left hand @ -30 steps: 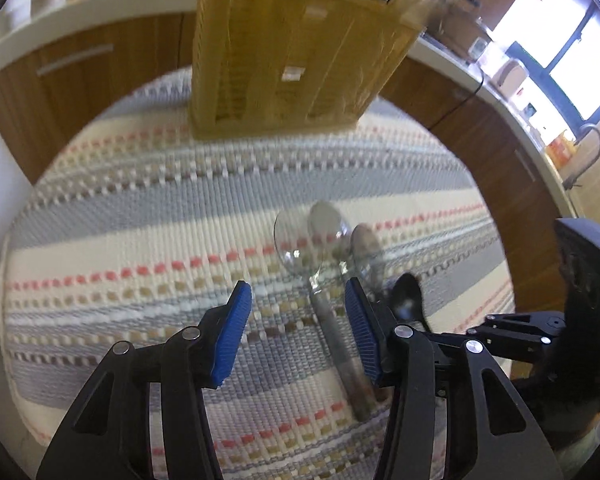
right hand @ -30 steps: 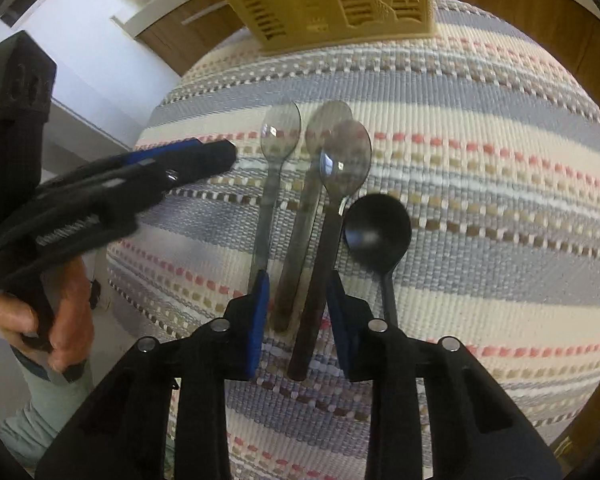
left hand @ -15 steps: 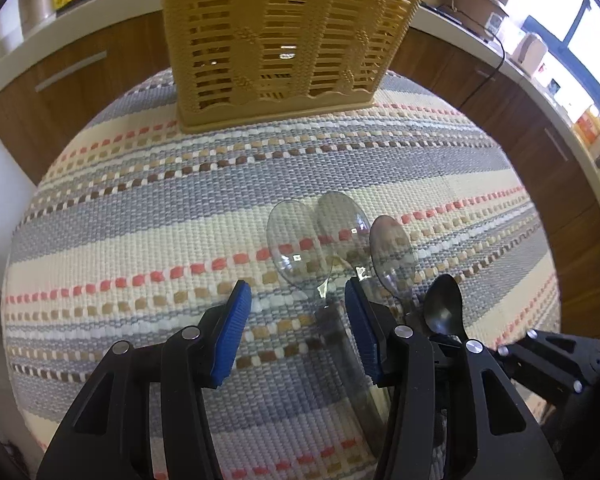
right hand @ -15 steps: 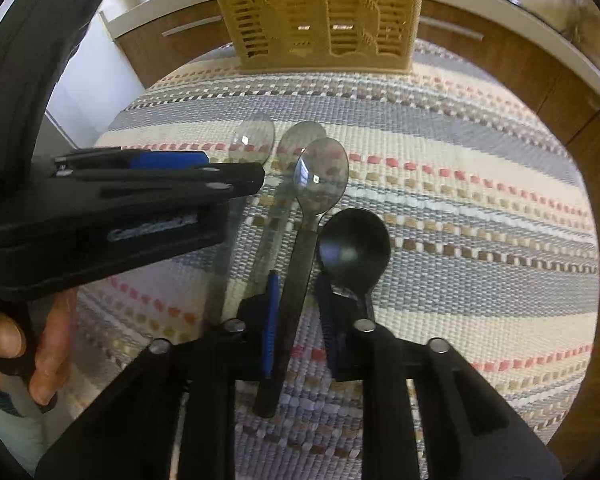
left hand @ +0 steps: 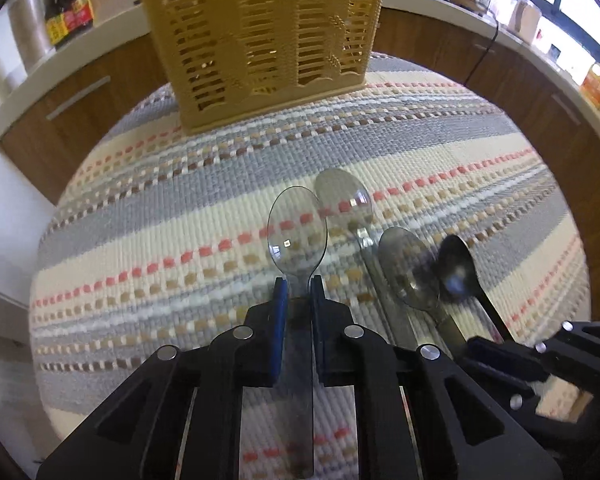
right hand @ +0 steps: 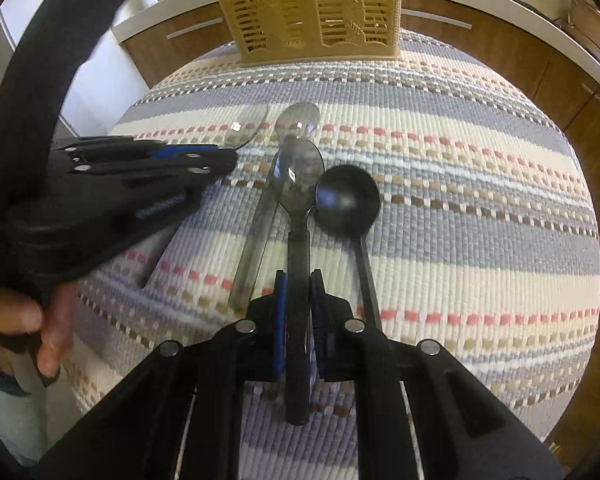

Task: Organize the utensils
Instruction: 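Grasp a clear spoon with the left tool while the right tool grasps a dark spoon, then carry both spoons over the caddy and open both tools to drop them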

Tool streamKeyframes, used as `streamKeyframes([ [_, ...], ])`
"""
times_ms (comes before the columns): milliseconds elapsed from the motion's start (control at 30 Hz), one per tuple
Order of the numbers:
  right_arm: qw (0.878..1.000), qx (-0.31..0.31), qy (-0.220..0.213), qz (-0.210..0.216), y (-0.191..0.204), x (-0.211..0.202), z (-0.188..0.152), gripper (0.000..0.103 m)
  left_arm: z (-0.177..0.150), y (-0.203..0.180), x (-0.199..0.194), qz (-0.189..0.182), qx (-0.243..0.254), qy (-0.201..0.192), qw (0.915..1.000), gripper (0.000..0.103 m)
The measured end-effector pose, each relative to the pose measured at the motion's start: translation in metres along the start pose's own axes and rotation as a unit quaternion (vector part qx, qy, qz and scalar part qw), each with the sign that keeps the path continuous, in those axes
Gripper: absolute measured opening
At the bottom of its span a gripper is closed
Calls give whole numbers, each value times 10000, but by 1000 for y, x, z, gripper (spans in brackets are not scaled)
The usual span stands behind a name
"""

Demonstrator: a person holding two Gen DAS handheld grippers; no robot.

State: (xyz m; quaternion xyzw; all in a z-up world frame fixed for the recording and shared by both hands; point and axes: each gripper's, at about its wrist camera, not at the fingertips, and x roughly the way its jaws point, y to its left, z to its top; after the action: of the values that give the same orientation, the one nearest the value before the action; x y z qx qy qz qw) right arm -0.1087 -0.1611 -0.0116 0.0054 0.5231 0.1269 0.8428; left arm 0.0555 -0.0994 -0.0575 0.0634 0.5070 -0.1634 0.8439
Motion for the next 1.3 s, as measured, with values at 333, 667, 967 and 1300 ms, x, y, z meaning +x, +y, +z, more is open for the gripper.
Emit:
streamKeyframes([
  [333, 9998, -64, 191, 53, 3, 2, 2, 11, -39, 36, -28, -393, -276, -60, 9988, 10],
  [667, 9960, -465, 751, -136, 11, 19, 40, 16, -38, 42, -33, -584, -199, -109, 9980, 10],
  [967, 9862, -752, 1474, -61, 20, 29, 60, 10, -20, 40, -52, -568, -53, -398, 9976, 10],
  [1300, 9947, -687, -31, 758, 10, -49, 108, 10, 35, 61, -139, -918, -391, -1877, 9771, 10],
])
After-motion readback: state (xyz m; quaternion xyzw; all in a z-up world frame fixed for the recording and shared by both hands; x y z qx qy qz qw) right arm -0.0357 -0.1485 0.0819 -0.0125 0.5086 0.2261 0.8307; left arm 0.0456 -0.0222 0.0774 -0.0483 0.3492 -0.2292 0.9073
